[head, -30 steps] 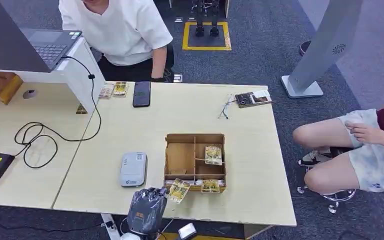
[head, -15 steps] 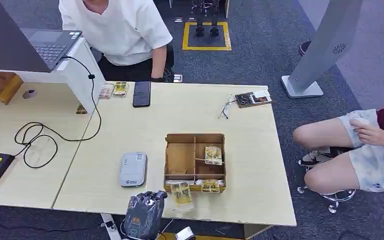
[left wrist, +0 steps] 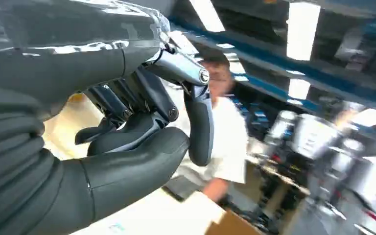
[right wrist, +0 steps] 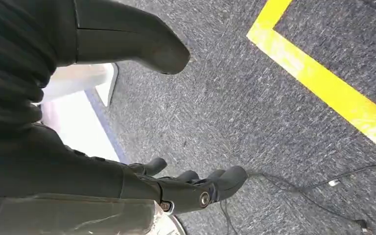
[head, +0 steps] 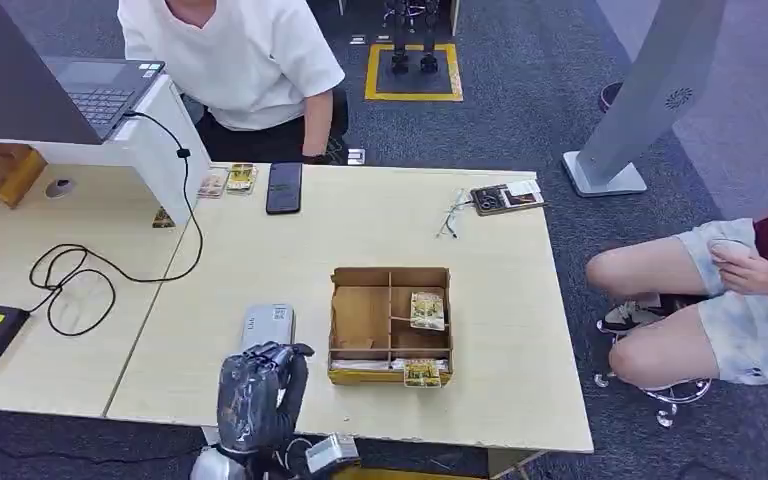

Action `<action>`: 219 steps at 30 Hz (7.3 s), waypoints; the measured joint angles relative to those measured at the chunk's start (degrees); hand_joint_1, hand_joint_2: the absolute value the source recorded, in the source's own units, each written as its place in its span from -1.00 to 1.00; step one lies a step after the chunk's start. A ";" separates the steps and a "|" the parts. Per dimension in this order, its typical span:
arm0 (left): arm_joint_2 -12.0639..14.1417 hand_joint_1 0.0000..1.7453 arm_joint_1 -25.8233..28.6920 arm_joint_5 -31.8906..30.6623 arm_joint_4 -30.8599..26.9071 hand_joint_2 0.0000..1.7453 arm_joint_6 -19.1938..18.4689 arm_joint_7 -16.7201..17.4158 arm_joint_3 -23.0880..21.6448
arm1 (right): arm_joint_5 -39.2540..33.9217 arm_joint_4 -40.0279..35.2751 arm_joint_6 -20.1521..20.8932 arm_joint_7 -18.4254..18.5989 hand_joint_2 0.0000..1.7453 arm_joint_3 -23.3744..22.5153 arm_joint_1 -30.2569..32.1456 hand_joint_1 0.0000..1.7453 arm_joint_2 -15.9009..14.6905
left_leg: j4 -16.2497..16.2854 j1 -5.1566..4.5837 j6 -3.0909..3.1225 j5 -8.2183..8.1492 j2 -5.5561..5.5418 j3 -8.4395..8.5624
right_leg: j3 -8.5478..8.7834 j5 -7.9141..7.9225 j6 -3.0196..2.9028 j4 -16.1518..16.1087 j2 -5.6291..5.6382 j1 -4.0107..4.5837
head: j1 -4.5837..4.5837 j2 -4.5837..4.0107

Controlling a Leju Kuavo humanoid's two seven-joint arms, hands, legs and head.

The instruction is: Pass the card to the sensor for recognition and then transmit it.

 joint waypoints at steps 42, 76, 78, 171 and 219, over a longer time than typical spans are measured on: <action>2.45 -1.00 4.50 -5.86 -7.93 1.00 -0.02 -17.90 -2.61 | 2.36 0.00 0.31 -0.81 1.00 -0.33 -0.47 -1.00 0.00 | -0.01 0.02 -0.01 0.00 -0.01 0.00 | 0.00 -0.01 -0.01 0.01 -0.01 0.01 | -0.02 0.00; 4.66 -1.00 -12.01 -12.44 18.48 1.00 -0.02 11.63 -17.69 | 3.17 -0.04 3.04 -0.11 1.00 2.71 -1.87 -1.00 -0.15 | 0.01 0.02 0.00 0.02 -0.03 0.00 | 0.00 0.02 -0.01 0.02 -0.02 0.01 | -0.02 0.00; 4.62 -1.00 -13.14 -12.85 20.47 1.00 -0.02 11.98 -18.95 | 3.19 -0.02 3.17 0.24 1.00 3.06 -2.05 -1.00 -0.15 | 0.01 0.02 0.00 0.02 -0.02 0.00 | 0.00 0.02 -0.01 0.02 -0.01 0.01 | -0.04 0.00; 0.23 -1.00 -16.38 -2.35 26.78 1.00 0.00 -4.74 -6.19 | -12.13 0.76 0.31 -14.94 1.00 -9.54 1.69 -1.00 -0.54 | 0.01 -0.09 0.09 0.02 -0.03 -0.02 | -0.01 0.05 0.09 -0.02 -0.02 -0.06 | -0.06 0.00; -1.29 -1.00 -9.63 26.07 19.65 1.00 -0.02 -12.50 8.65 | -29.46 -2.23 -1.22 -22.03 1.00 -17.49 2.49 -1.00 -2.56 | -0.02 -0.14 0.15 -0.02 -0.10 -0.01 | -0.02 -0.09 0.16 0.00 -0.06 -0.16 | -0.04 0.00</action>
